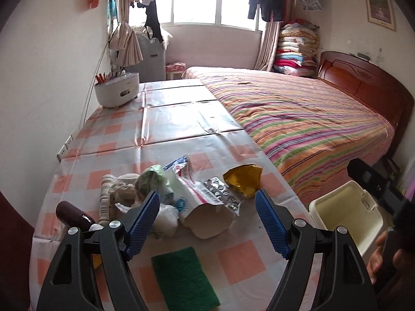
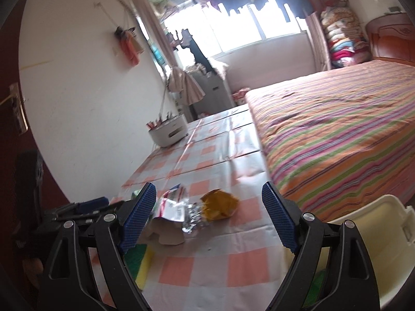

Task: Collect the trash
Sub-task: 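Move both tools back over the table trash, then grasp the white paper medicine box with the right tool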

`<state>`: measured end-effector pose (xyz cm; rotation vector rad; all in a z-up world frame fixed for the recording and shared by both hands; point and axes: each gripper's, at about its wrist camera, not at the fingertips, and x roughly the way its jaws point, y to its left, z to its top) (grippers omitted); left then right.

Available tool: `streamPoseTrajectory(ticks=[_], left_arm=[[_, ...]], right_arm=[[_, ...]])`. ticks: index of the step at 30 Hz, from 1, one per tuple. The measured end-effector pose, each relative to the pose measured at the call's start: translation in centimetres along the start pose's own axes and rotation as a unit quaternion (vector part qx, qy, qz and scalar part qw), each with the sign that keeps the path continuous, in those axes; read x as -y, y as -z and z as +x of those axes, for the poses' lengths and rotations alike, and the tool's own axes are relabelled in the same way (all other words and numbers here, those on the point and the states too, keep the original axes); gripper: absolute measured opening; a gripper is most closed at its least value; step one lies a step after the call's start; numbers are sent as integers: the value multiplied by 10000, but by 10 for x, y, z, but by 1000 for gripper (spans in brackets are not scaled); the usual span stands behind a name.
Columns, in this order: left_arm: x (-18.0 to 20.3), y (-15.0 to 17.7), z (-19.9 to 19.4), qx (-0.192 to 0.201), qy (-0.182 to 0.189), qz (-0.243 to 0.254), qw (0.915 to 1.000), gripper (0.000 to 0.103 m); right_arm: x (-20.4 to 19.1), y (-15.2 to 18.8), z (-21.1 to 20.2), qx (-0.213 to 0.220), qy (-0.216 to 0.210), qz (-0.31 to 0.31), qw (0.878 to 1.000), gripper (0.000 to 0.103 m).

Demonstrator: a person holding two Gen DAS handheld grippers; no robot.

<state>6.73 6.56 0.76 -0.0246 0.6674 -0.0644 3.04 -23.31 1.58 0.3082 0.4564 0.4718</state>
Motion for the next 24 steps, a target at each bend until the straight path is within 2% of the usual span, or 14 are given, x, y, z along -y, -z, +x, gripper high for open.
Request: streamPoseTrajectory(ticks=[7,12,14,18,21,24], left_arm=[[-64,4,5,-261,-22,-515,9983,74],[-95,9,-1,-301,-103,-858,9958,74],[-104,9,-3,-285,-153,-927,9952,74],[-114,8,-9,-256,-169,-1044,9941,74],[-122,7,-12,-237,-110,-1137,9932,74],[-125,5,-14,-231,-92,-1183,9927,74]], right_arm=[[-49,20,41,-558,-288,-513,9967,82],[-78,30,69,-913,98,-1310,9871,82],[-84,34,84,-1119,286,-1687,9789,81],[-91,41,113,-1524,413,-2287,9606,72],[-103,49,129,-1736,514,-2912,9394,67],[-119,60,140,-1784,663,-3667,9107,66]])
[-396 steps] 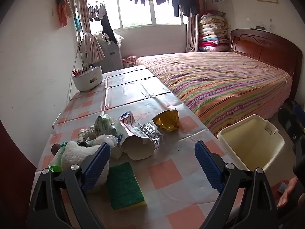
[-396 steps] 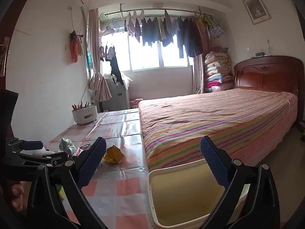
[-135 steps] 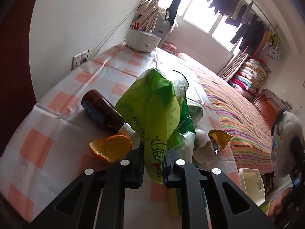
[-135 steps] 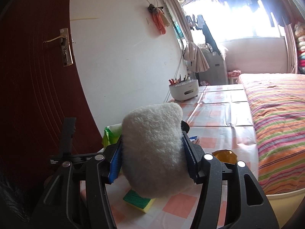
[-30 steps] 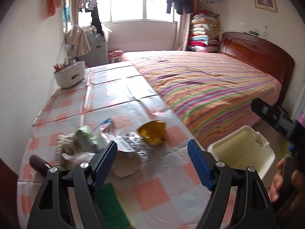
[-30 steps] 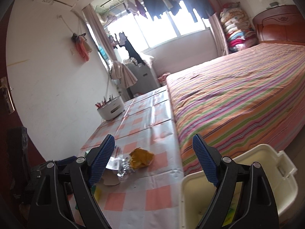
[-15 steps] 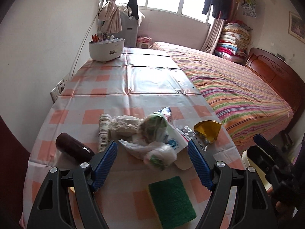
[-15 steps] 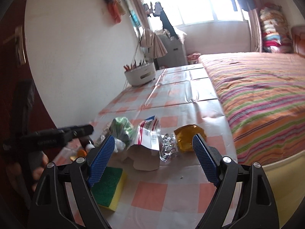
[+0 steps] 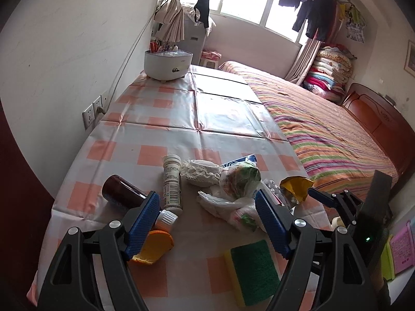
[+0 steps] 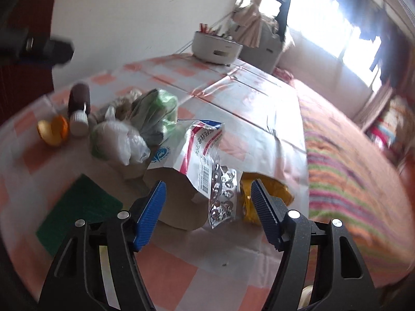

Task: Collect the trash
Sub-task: 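Grasp the white paper medicine box with the right tool, then grasp the green-and-white plastic bag with the left tool while the right tool holds the box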

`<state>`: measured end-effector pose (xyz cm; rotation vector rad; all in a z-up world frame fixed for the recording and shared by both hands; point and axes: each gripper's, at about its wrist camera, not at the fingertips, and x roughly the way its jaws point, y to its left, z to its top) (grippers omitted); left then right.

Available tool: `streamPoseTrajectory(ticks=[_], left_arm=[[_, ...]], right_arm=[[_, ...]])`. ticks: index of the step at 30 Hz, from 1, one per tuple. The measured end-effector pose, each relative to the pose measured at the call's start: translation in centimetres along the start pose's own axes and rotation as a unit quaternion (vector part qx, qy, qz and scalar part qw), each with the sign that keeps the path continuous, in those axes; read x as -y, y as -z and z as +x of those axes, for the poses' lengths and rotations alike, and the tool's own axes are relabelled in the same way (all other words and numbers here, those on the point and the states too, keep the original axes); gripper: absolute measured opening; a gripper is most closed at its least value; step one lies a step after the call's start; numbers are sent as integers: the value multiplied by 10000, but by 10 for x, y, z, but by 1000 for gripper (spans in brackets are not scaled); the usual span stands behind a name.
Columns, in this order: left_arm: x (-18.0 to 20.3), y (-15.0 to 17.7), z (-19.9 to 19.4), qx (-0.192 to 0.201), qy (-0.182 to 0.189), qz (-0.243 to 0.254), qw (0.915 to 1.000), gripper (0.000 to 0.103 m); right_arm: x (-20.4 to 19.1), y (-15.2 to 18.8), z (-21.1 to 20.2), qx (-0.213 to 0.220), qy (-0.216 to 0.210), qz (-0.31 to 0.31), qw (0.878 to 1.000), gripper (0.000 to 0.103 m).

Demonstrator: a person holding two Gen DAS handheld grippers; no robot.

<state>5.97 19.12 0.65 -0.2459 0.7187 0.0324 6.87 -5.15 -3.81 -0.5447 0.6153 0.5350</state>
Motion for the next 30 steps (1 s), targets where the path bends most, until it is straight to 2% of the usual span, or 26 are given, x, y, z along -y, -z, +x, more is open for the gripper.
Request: streamPoseTrajectory(ticks=[1,3,8,10,11,12,15,18,21,26,30], left_arm=[[-1,0,0,2,3,-19,10000,74],[-4,-1,0,-7,34,-90,10000,74],[-6,-2,2,-66,85,-150,9998,74],[-6,-2,2,-53,71,-138,9999,74],[-5,-2,2,-43,50,-135,9999,74],[-6,-2,2,-40,43,-140,9999,74],[-8,-3,3,-37,24,-192,9998,74],[-13,-4,3,-18,-25,-257,9997,74],[-17,-4,3,-24,-67,-330,9994,74],[-19,-4,8,-114,-118,-376,9992,74],[-14,-2,13,-251,-113,-281,9992,74]], right_arm=[[-6,-1,3,-19,79,-216,9997,66],[-16,-3,10,-77,227,-617,9978,55],[-30,-9,32,-176,464,-1301,9903,52],[-33,-11,39,-215,356,-1359,9899,40],[-32,-12,43,-274,244,-1295,9909,22],[-30,-13,47,-355,139,-1194,9921,14],[-20,-17,43,-301,52,-861,9958,4],[-2,-21,29,-53,-359,-210,9991,2],[15,-24,10,234,-776,430,9958,1],[38,-21,-18,630,-1548,1437,9754,1],[58,-11,-41,977,-2246,2298,9419,1]])
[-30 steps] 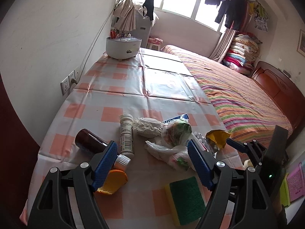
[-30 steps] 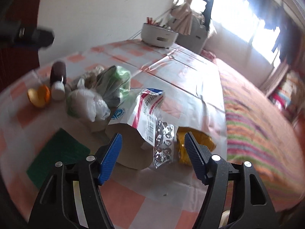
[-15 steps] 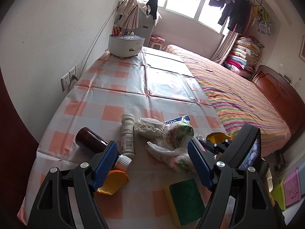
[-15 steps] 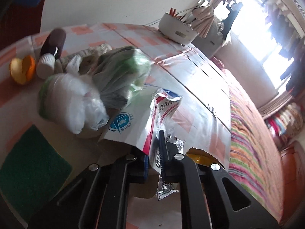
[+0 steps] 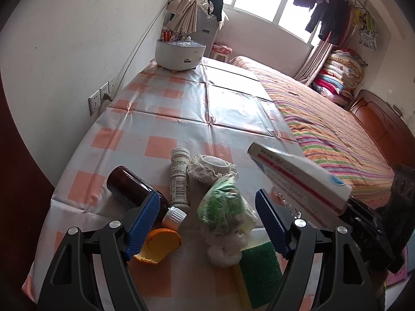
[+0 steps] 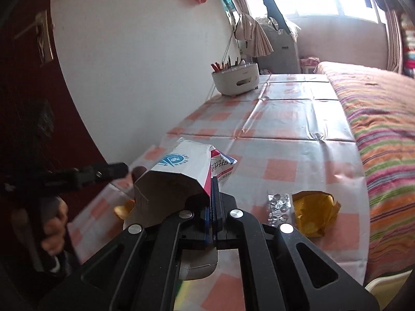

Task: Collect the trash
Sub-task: 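Grasp the green-and-white plastic bag with the left tool while the right tool holds the box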

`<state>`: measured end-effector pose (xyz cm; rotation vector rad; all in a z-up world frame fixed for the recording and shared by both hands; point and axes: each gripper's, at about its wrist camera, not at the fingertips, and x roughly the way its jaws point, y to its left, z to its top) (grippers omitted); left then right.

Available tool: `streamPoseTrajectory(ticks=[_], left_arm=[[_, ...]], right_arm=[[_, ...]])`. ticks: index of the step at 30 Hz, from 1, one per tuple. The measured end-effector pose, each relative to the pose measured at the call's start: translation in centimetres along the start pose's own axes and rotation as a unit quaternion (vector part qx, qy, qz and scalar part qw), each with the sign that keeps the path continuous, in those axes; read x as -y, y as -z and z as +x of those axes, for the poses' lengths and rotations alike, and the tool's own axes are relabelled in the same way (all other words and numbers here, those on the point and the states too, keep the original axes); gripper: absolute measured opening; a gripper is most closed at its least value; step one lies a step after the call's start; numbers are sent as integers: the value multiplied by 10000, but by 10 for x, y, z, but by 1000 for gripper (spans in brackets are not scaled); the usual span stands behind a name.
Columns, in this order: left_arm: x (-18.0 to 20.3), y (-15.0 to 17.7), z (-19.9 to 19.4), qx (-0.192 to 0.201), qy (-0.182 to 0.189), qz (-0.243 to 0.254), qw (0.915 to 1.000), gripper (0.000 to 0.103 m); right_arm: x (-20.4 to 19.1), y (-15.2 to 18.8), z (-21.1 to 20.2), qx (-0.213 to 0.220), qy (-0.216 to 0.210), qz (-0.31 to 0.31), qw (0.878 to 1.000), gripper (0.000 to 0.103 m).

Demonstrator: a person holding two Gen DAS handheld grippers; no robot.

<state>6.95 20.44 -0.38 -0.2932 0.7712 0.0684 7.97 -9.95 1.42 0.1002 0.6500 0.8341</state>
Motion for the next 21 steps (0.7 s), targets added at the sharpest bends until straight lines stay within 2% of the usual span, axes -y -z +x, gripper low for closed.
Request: streamPoseTrajectory(ticks=[3,7,13,21], left_arm=[[9,4,7,-128,-120,238,9996,74],[18,10,20,-276,-410,496,9975,74],[20,18,37,-618,-499,575,9952,74],[26,28,65,-1065,-618,755,9895,74]], right_arm=[[5,0,-19,239,-310,346,9986,1],[7,2,-34,394,-404,453,9974,1],[14,9,-46,452,-580,711,9948,1],[4,12,-55,576,-561,574,9951,1]])
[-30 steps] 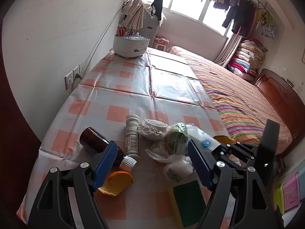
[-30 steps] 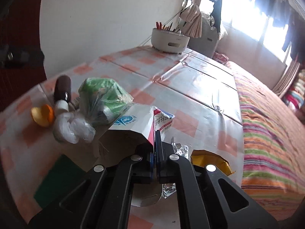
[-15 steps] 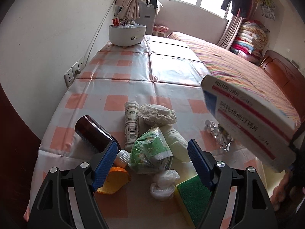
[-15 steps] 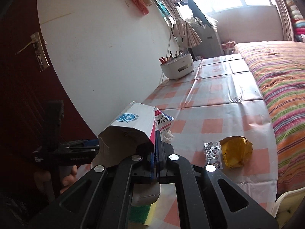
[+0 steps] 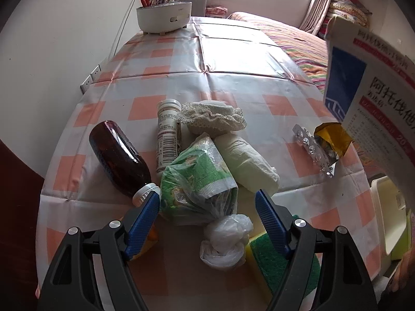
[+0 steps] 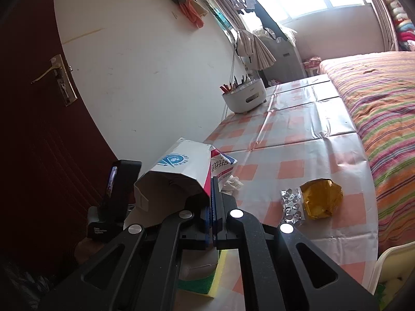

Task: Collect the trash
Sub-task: 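Grasp the green-and-white plastic bag with the left tool while the right tool holds the box, then carry the box and bag over the cream bin with both tools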

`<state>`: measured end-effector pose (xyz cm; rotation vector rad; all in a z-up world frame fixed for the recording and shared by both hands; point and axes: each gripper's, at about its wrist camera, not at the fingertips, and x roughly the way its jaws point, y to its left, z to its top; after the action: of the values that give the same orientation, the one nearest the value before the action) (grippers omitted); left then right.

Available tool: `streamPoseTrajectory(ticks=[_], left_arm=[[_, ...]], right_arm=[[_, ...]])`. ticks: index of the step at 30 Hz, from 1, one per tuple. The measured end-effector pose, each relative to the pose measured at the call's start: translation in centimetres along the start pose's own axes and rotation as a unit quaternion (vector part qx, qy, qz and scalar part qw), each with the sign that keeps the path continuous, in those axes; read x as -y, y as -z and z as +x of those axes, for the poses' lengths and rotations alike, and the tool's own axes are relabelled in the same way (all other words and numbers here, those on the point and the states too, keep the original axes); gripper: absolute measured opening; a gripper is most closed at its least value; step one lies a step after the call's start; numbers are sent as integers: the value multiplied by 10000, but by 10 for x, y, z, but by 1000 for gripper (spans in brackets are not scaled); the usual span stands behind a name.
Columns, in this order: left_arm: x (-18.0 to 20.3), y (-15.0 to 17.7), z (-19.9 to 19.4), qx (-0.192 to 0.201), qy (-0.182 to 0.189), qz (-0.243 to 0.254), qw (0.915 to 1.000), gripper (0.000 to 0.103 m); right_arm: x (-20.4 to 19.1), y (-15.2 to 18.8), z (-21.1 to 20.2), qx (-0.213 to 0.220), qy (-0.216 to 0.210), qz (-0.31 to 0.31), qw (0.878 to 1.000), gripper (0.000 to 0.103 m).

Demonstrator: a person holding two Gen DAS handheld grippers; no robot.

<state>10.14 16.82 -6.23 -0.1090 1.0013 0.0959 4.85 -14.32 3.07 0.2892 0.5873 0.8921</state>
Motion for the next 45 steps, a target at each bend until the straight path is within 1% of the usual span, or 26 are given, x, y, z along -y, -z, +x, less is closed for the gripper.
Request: streamPoseTrajectory(ticks=[3,8,10,11,12,13,16,19,24,26,30,34,40,45], left_arm=[[-1,-1,8,-61,-25,-20,10000,74],[-4,-1,16,-1,15,-166,9999,74],[-4,-1,18,25,-47,-175,9998,73],[-4,-1,18,63,-91,-171,9998,71],[-4,-1,19,75,-154,-159,9997,63],[-4,-1,19,87,-186,-144,9997,61],[-7,-2,18,129,-124,-214,9996,56],[-8,-3,15,170,-129,-238,9995,54],[-7,-4,1,388,-63,-264,9989,53],[-7,-4,-7,480,29,-307,9984,53],[-8,-6,-20,570,500,-428,9962,53],[-5,-8,-28,609,850,-507,9932,53],[1,-9,-33,666,1028,-510,9912,53],[19,-10,-41,752,1109,-303,9905,53]], right_arm=[[0,0,-3,27,-48,3,10000,1],[3,0,-10,83,-45,16,10000,1],[4,0,-11,90,-50,52,9999,1],[5,0,-12,99,-41,68,9999,1],[5,1,-13,113,-21,77,9999,1],[6,0,-14,121,-18,83,9999,1],[7,0,-16,166,6,107,9998,1],[9,-1,-19,215,16,141,9997,1],[11,-2,-24,298,60,182,9994,1],[14,-2,-26,325,71,223,9992,1],[15,-2,-31,384,124,227,9989,1],[18,-1,-36,438,168,256,9986,1],[21,1,-46,491,292,264,9980,1],[29,3,-61,577,447,285,9969,1]])
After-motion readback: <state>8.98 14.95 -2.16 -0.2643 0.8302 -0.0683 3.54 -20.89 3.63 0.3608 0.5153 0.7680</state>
